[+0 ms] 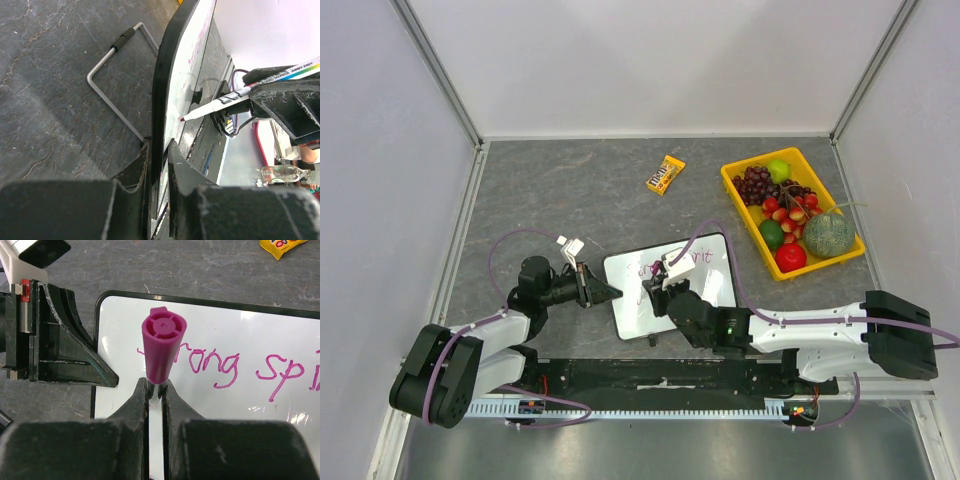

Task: Write a sentence on the whiteboard
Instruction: Write on the whiteboard marker without the cap.

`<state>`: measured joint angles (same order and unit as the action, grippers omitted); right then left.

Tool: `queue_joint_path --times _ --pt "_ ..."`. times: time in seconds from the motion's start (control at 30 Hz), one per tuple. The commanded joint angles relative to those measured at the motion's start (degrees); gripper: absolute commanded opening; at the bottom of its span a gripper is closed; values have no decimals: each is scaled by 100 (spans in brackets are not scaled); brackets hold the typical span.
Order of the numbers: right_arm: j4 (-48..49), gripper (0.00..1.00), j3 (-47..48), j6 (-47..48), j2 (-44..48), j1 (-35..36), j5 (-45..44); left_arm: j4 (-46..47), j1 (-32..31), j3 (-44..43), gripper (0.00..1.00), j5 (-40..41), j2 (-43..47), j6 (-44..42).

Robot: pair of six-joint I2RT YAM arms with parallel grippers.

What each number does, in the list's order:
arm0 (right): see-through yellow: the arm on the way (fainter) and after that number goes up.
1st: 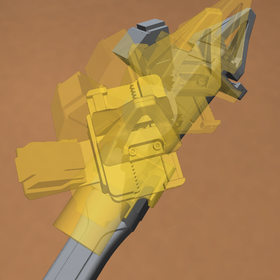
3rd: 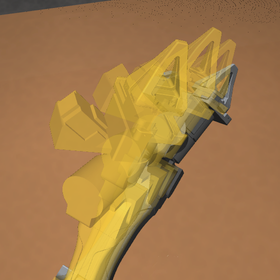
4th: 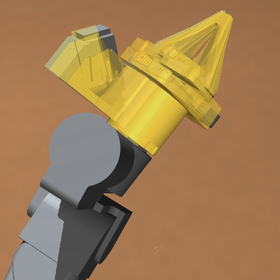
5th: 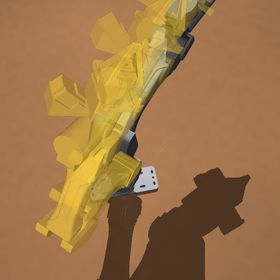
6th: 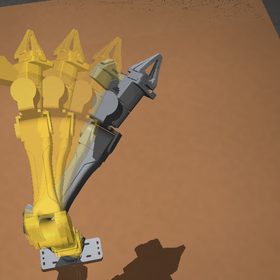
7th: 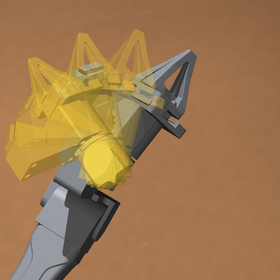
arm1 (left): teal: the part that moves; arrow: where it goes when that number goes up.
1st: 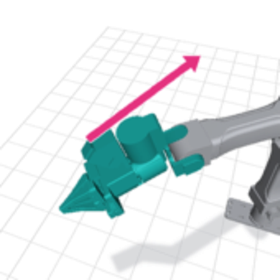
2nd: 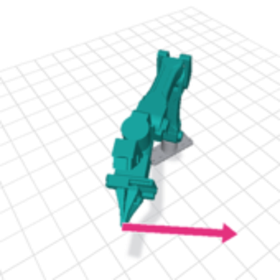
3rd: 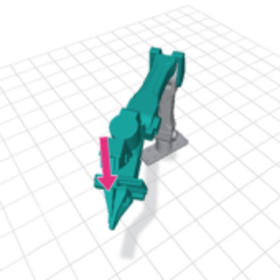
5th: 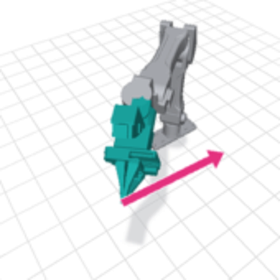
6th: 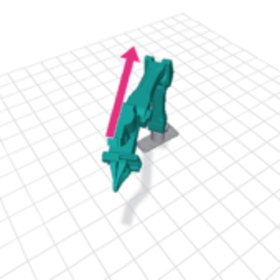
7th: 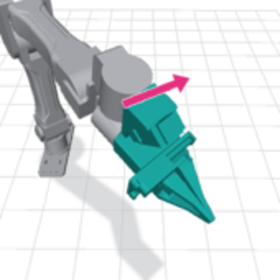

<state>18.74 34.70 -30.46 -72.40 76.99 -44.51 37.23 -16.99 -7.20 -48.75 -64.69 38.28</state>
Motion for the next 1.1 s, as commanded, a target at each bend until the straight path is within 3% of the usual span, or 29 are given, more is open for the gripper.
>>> queue_joint_path --times 0.0,0.33,1.07 --pt "-213 0 -130 -162 121 -53 -49 -348 29 79 2 314 35 -242" --pt "-283 0 -315 -303 200 -44 -40 -348 21 79 2 314 26 -242" --pt "-292 0 283 128 226 -141 -322 -357 21 87 2 322 53 -234"
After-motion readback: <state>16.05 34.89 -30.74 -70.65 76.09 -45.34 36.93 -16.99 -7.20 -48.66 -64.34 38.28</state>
